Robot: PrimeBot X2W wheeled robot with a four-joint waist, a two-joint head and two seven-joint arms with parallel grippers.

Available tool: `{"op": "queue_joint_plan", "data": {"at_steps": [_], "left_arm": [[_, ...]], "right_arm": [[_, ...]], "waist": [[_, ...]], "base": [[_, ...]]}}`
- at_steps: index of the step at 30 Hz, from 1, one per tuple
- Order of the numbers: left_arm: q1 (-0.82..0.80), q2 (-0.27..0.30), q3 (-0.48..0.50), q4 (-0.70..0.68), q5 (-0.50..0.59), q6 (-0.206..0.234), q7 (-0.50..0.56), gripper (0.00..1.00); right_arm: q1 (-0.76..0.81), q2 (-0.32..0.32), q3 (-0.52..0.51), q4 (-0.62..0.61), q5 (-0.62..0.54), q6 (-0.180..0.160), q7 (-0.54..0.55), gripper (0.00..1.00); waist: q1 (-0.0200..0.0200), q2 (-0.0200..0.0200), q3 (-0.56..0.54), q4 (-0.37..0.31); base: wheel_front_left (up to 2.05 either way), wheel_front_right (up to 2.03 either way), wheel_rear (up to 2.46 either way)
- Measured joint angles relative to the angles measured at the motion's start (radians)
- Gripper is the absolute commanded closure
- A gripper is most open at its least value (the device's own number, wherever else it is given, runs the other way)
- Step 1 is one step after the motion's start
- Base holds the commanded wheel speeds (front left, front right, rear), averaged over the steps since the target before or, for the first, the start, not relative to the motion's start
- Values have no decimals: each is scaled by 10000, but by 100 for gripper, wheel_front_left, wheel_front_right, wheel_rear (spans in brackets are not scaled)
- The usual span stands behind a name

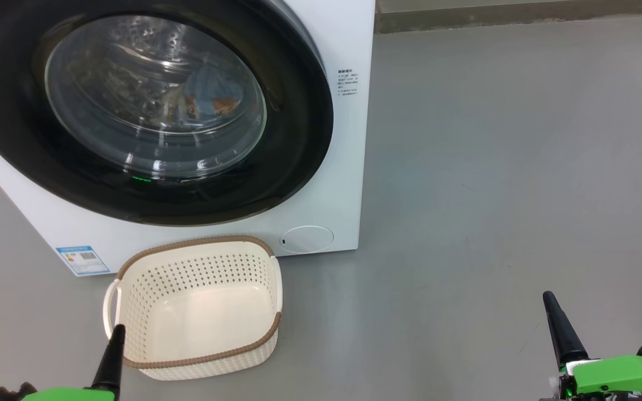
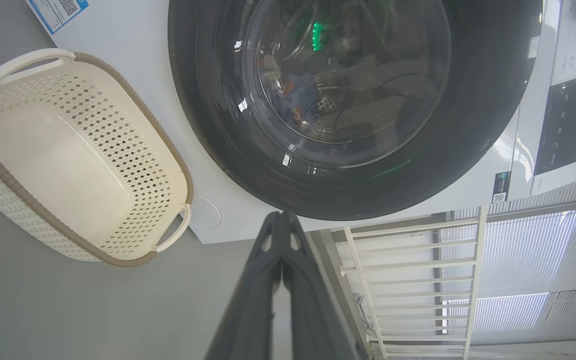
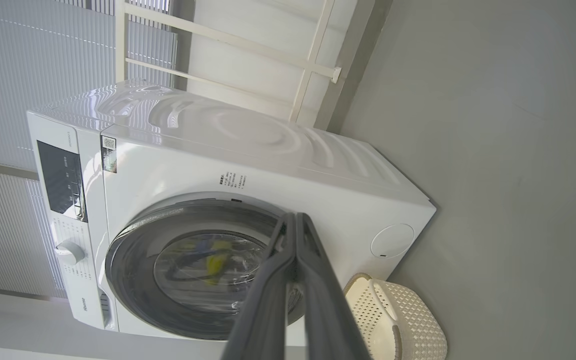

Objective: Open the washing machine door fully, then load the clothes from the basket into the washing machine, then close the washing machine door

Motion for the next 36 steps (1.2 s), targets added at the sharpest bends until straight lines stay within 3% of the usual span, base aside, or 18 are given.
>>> {"op": "queue_joint_plan", "data": {"at_steps": [24,36], "left_arm": [[-396,27,-44,224,-2642,-31,633,100],[-407,50,-46,245,-2698,-31,639,100]], "right_arm": [[-198,58,-253,46,2328,-71,650,100],[-200,59,-267,48,2512,-71,650,100]], "waist": [[0,0,4,-36],[0,0,4,-37]], "base": [[0,0,0],[0,0,0]]}}
